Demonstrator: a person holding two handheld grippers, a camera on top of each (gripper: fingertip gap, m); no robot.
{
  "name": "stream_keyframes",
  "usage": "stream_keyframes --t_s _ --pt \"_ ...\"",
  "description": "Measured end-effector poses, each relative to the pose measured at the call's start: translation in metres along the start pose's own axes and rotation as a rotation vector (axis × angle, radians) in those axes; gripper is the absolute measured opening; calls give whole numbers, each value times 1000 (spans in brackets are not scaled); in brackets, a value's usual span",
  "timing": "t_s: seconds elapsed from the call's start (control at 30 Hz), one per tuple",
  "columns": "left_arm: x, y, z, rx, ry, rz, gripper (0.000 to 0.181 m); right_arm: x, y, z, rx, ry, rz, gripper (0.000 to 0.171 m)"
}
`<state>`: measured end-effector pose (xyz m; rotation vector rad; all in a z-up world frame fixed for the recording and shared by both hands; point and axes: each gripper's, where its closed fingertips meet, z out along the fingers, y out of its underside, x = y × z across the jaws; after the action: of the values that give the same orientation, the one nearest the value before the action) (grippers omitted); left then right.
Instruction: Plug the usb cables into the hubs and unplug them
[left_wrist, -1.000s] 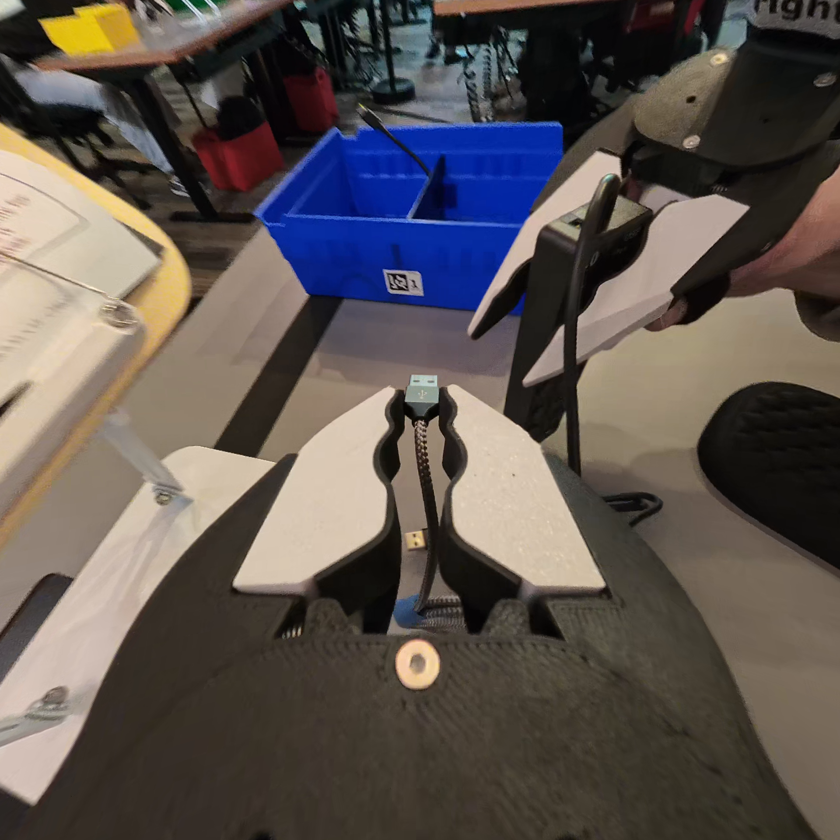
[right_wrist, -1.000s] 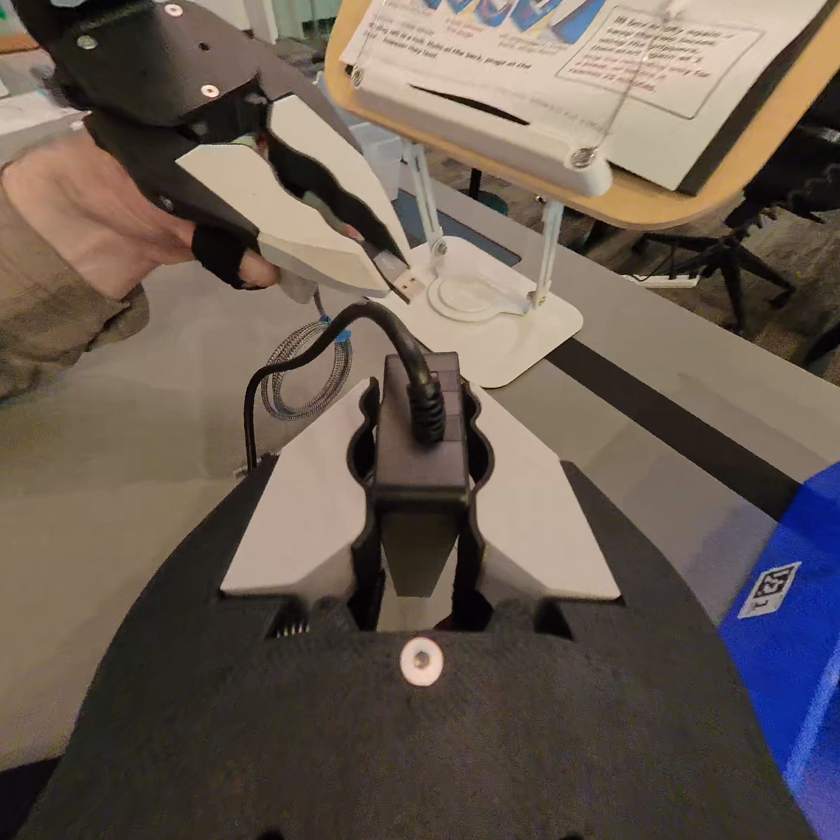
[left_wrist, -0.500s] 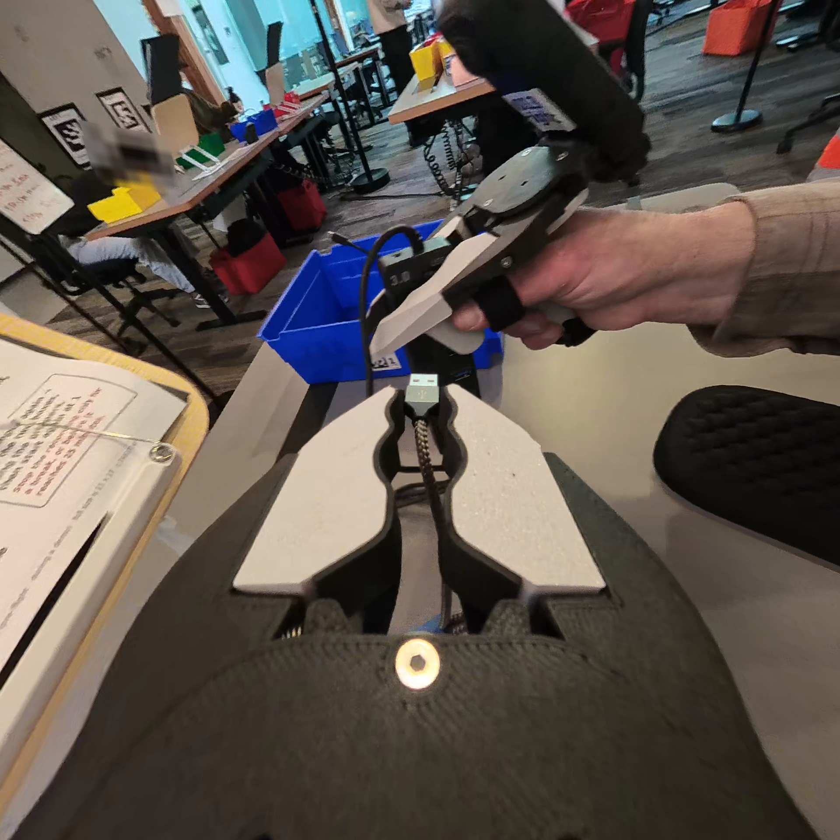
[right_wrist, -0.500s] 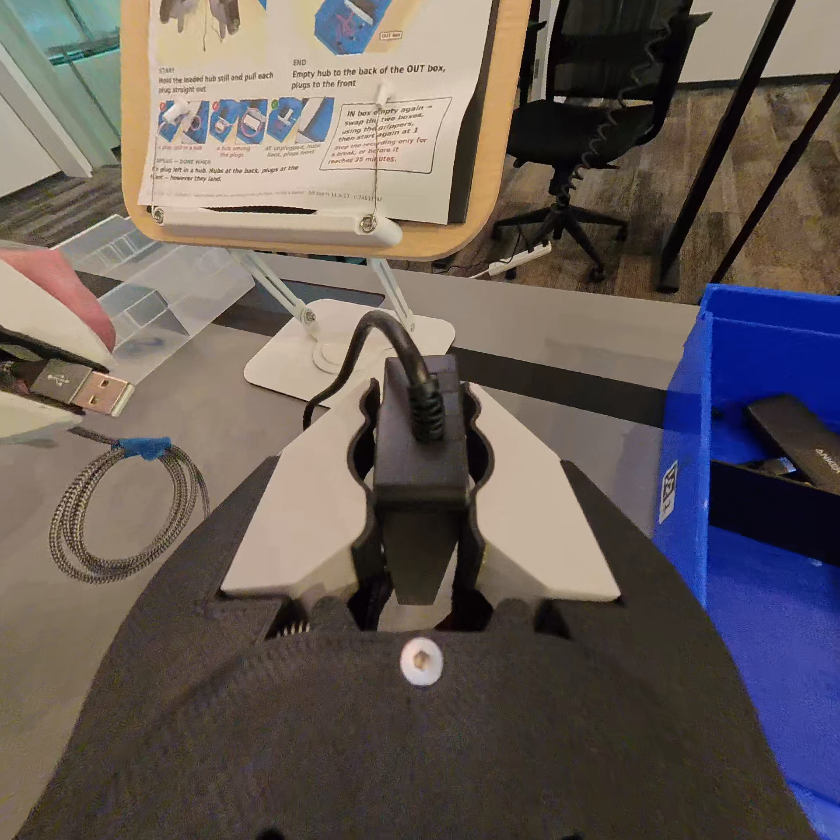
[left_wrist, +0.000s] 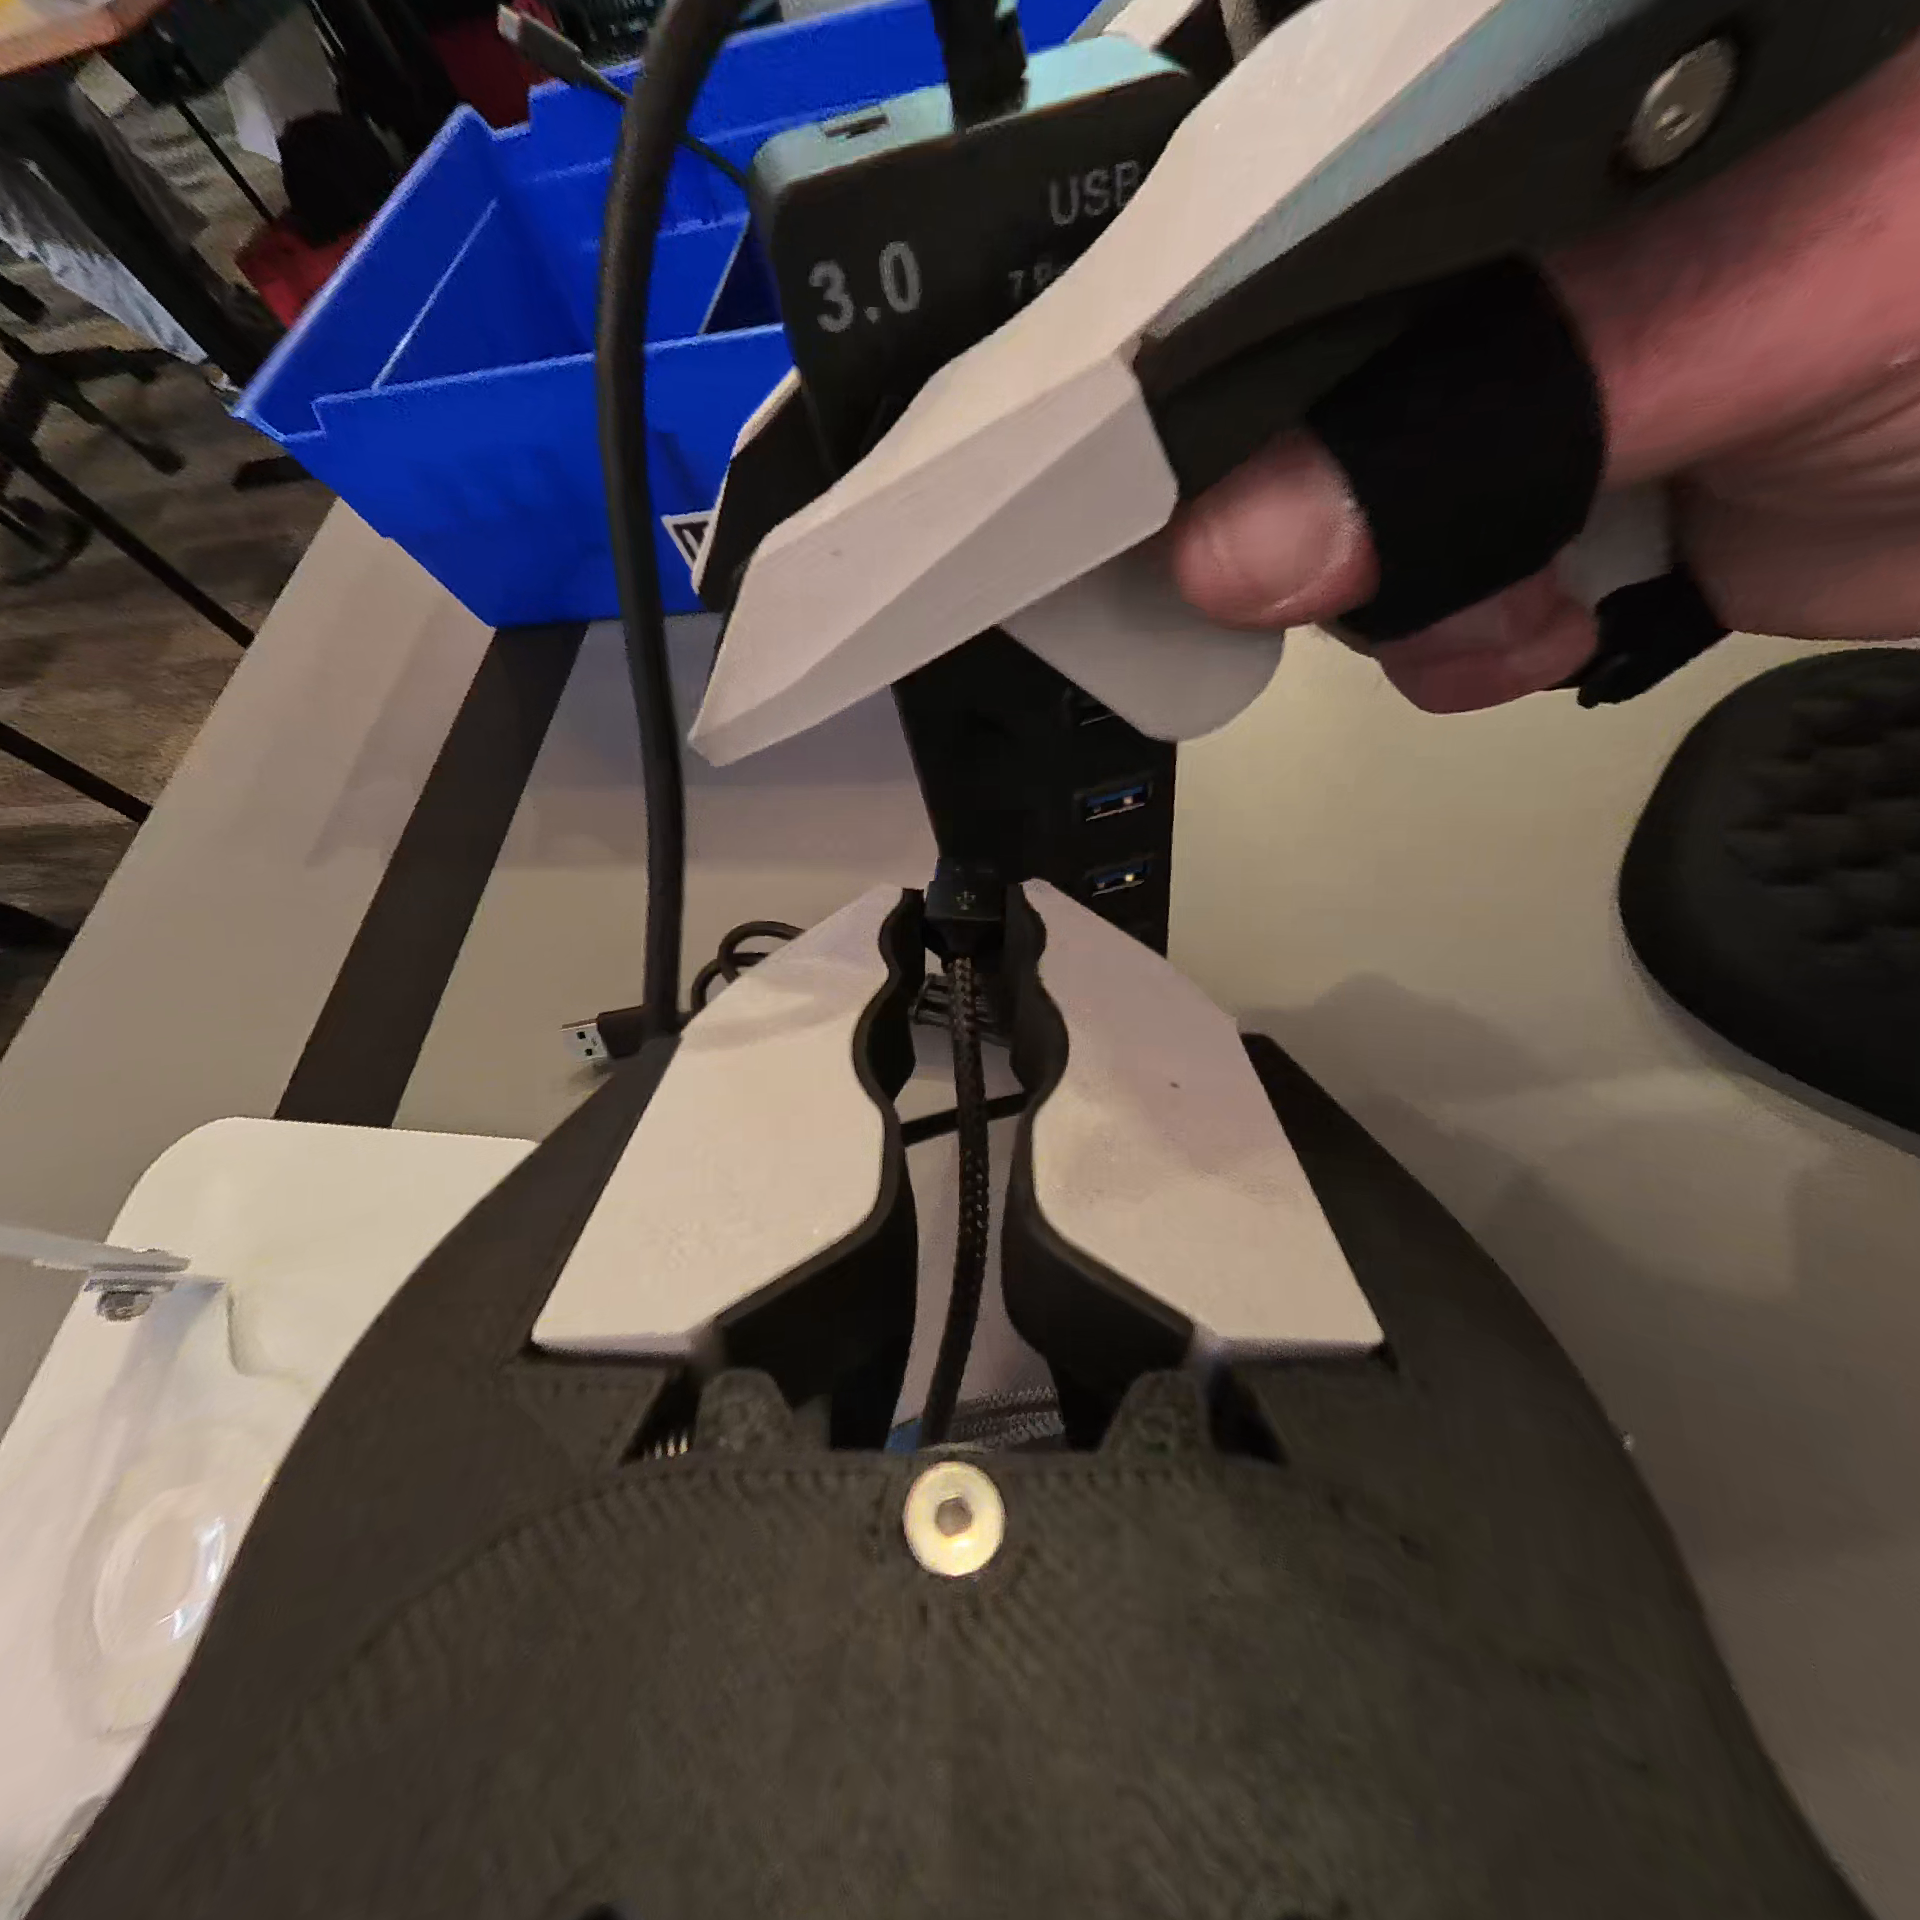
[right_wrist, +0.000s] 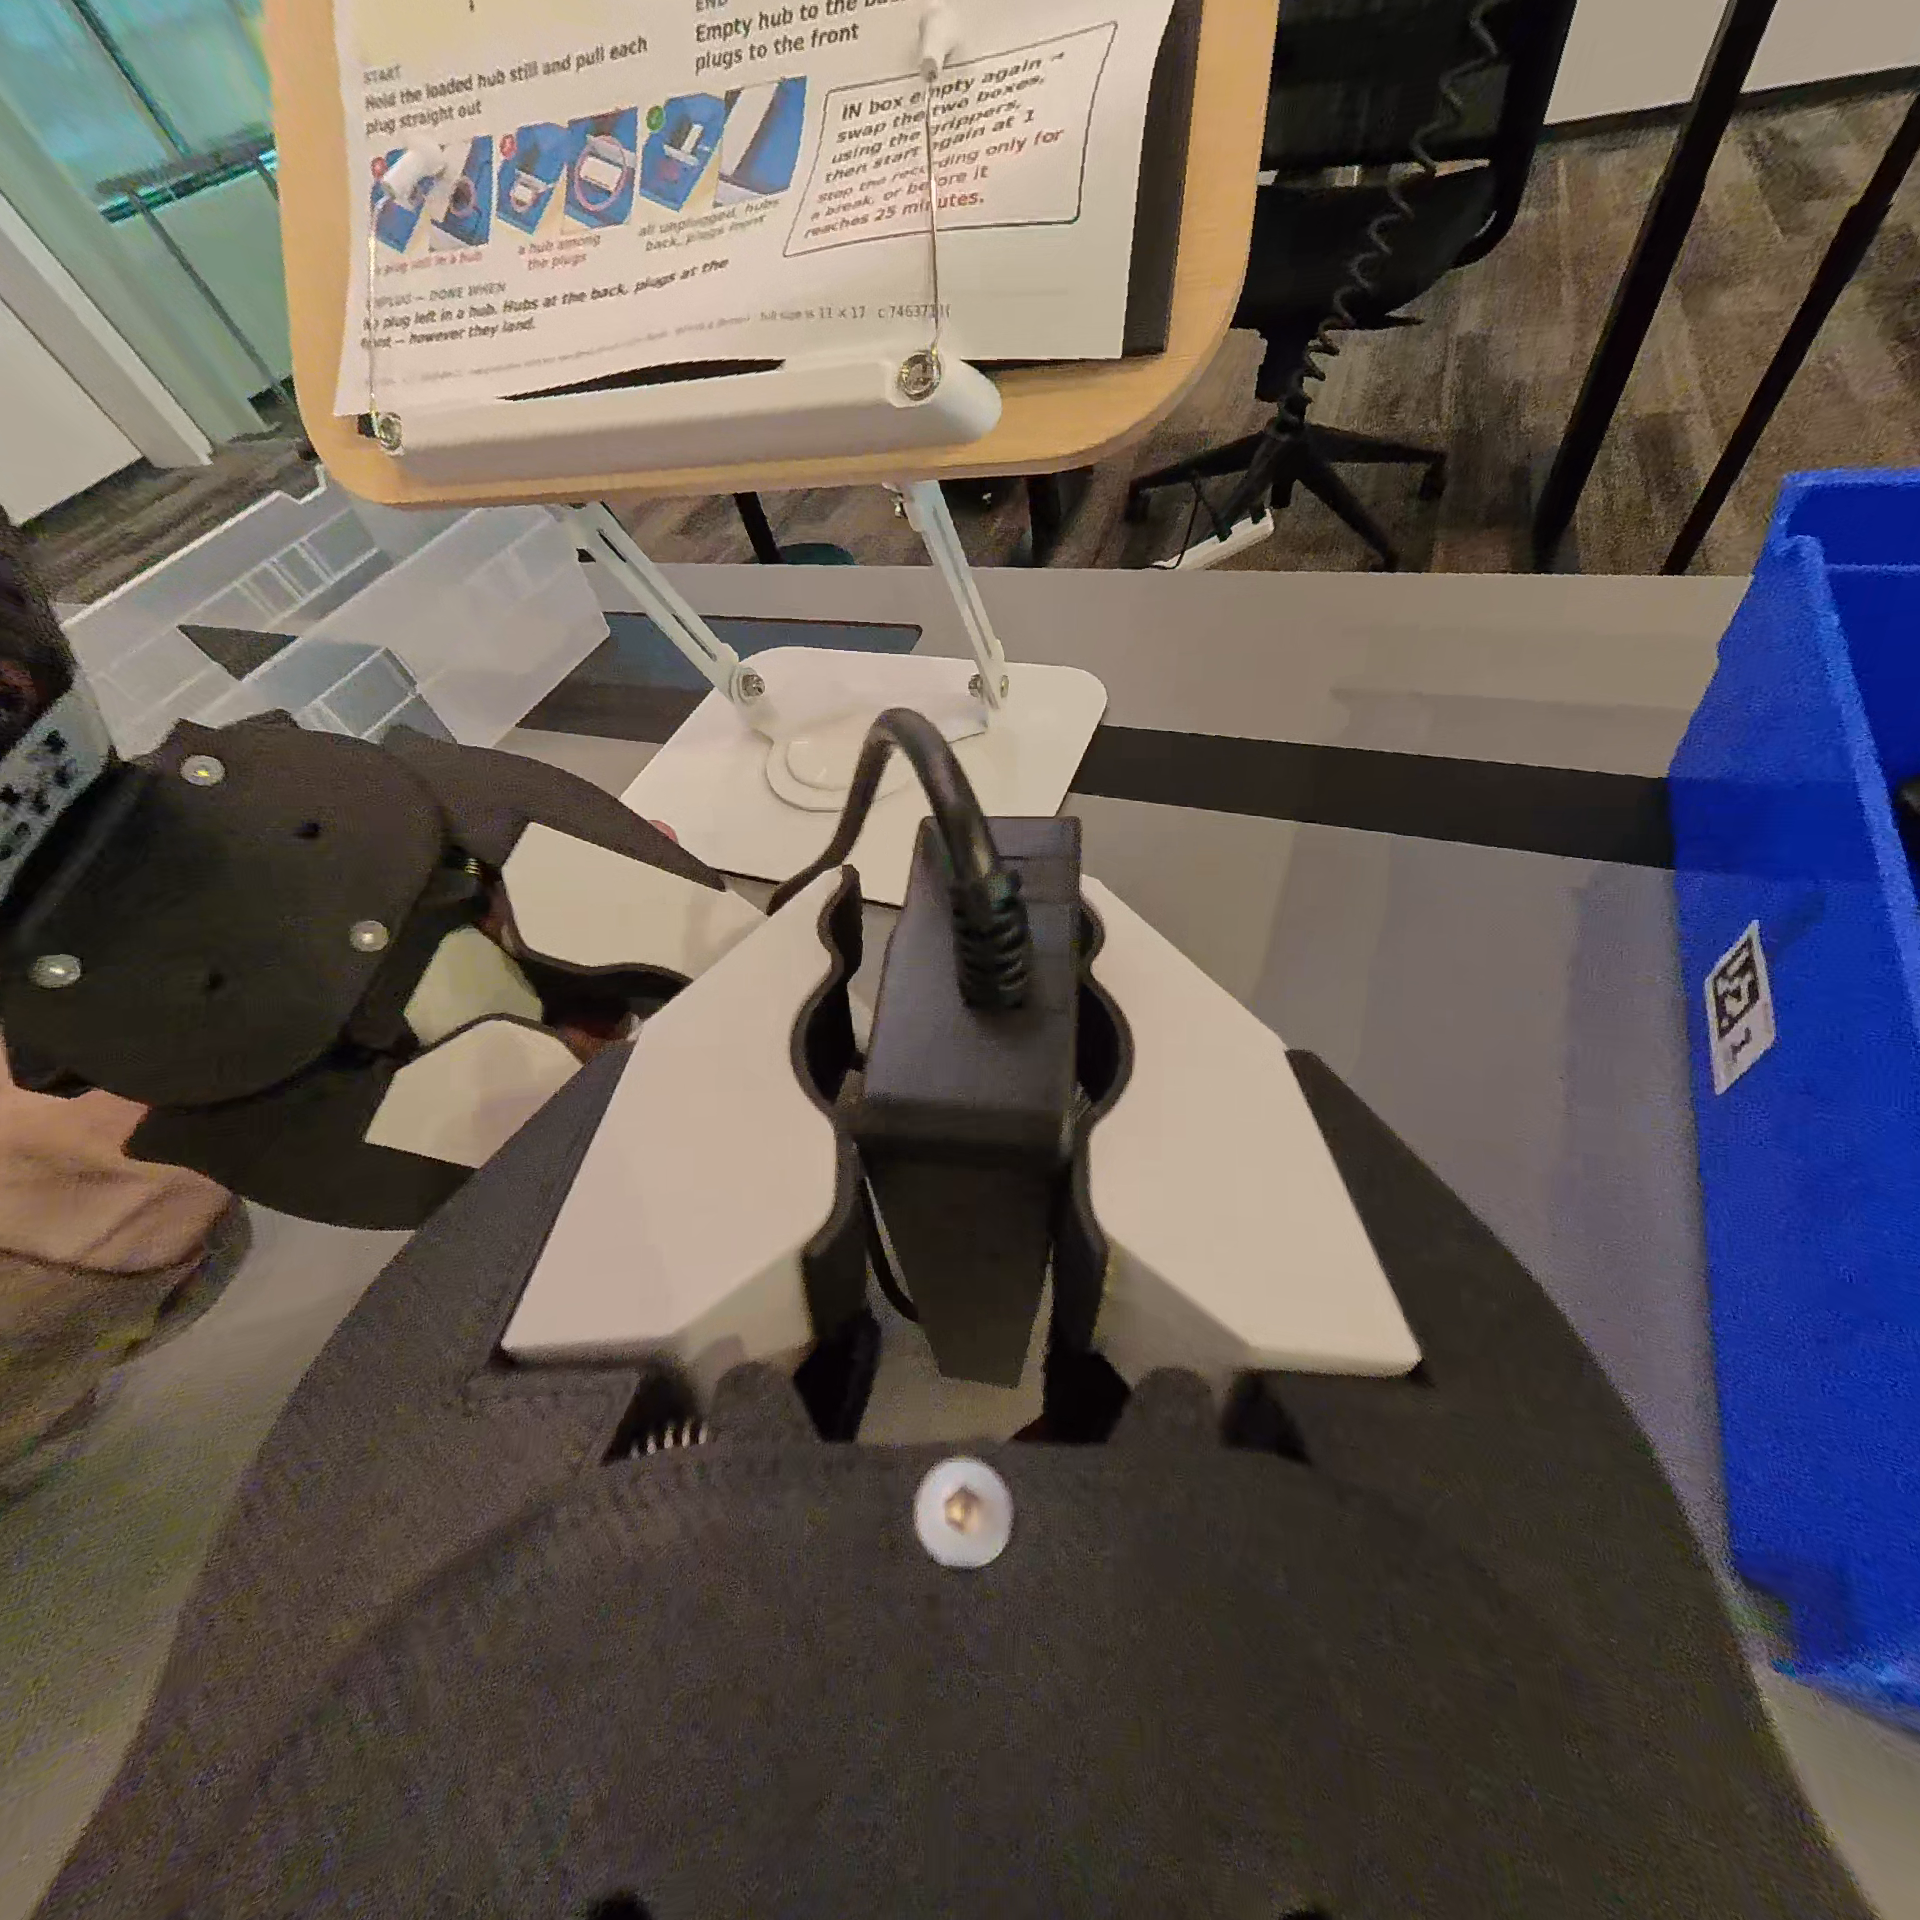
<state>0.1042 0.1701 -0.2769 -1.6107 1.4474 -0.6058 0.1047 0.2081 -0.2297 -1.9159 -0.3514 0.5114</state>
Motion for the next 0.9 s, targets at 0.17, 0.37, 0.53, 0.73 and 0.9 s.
stream_keyframes --t_s 0.17,0.37,0.53,0.73,0.9 --pt "-6 1 2 46 -4 -44 14 -13 0 -2 -22 -87 4 59" --pt "-10 2 1 56 -18 -36 14 -40 7 -15 -68 -338 -120 71" --pt "-4 -2 5 63 -6 -22 14 -57 31 -25 -199 -493 -324 75" --pt "-3 -1 8 50 -1 -13 14 -63 56 -43 -402 -599 -570 90" --pt "1 0 11 11 15 -53 14 -60 63 -44 -529 -544 -706 89"
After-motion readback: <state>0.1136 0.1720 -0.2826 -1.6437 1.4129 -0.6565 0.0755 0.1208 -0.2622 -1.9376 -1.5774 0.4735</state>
